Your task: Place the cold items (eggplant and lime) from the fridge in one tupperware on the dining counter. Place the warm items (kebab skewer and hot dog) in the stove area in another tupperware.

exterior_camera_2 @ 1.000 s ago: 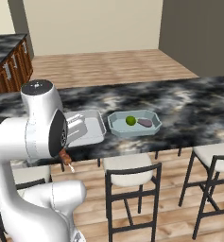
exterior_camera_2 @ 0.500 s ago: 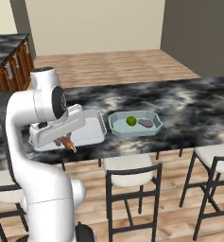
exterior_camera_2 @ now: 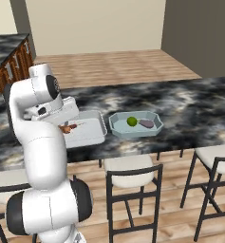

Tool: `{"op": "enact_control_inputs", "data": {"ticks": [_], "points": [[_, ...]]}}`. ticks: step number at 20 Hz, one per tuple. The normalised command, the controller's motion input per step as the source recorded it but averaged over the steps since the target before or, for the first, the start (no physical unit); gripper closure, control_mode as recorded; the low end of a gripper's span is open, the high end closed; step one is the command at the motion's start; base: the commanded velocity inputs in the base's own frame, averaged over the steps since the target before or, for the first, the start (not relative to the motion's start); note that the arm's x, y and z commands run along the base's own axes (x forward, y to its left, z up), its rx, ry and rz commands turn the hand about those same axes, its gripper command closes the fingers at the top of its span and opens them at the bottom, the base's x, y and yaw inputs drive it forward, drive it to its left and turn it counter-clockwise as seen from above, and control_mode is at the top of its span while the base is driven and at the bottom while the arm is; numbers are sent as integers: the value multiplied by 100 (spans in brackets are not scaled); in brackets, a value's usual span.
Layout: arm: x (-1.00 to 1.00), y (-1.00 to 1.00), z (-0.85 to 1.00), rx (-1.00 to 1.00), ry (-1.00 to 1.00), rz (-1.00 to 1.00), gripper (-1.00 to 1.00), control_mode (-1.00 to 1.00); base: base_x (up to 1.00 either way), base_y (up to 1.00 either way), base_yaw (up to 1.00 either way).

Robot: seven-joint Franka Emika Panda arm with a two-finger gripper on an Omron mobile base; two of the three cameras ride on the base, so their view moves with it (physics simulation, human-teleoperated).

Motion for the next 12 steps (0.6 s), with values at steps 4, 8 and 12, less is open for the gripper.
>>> {"op": "enact_control_inputs", "data": {"ticks": [4,8,12], "points": [[69,0,-28,25,-7,38,100,-100,0,0,0],[71,0,-23,33,-10,51,100,-100,0,0,0],[75,1,-28,23,-3,44,100,-100,0,0,0]]}}
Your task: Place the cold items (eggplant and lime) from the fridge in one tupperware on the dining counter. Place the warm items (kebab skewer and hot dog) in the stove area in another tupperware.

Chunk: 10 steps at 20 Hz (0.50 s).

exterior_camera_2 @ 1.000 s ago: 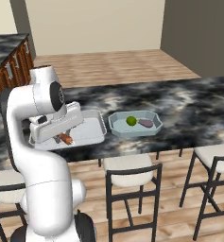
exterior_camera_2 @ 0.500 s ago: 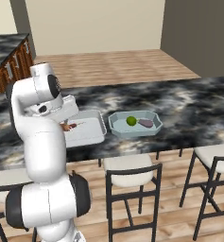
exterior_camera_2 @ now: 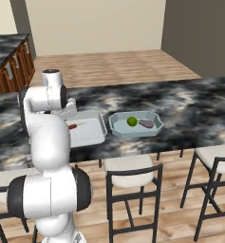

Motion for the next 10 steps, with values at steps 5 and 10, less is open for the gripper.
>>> {"op": "enact_control_inputs", "data": {"ticks": [5,10], "points": [[99,18,-27,3,15,37,100,-100,0,0,0],[100,15,-23,0,34,33,100,-100,0,0,0]]}}
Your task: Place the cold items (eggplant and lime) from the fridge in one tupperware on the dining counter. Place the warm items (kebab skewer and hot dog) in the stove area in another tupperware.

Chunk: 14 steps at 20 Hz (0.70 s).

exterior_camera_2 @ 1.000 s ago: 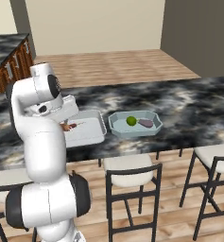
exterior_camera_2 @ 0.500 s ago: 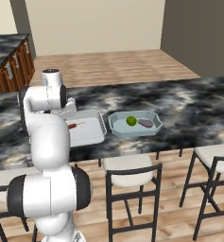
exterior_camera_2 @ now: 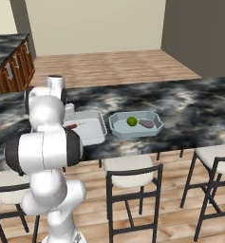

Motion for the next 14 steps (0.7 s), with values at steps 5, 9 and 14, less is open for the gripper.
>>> {"op": "enact_control_inputs", "data": {"ticks": [5,9,14], "points": [[100,9,-35,0,27,31,100,-100,0,0,0],[99,6,-53,0,18,27,100,-100,0,0,0],[73,6,-71,0,4,20,100,-100,0,0,0]]}}
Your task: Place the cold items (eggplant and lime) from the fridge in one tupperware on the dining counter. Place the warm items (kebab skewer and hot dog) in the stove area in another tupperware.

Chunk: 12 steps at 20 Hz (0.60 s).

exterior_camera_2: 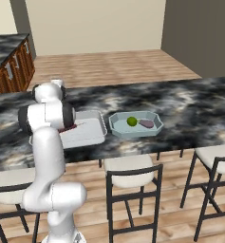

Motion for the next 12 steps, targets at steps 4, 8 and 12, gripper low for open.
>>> {"op": "enact_control_inputs", "data": {"ticks": [4,8,12], "points": [[47,0,-63,0,0,17,100,-100,0,0,0],[17,0,-57,2,-2,16,100,-100,0,0,0],[24,0,-45,5,-3,16,100,-100,0,0,0]]}}
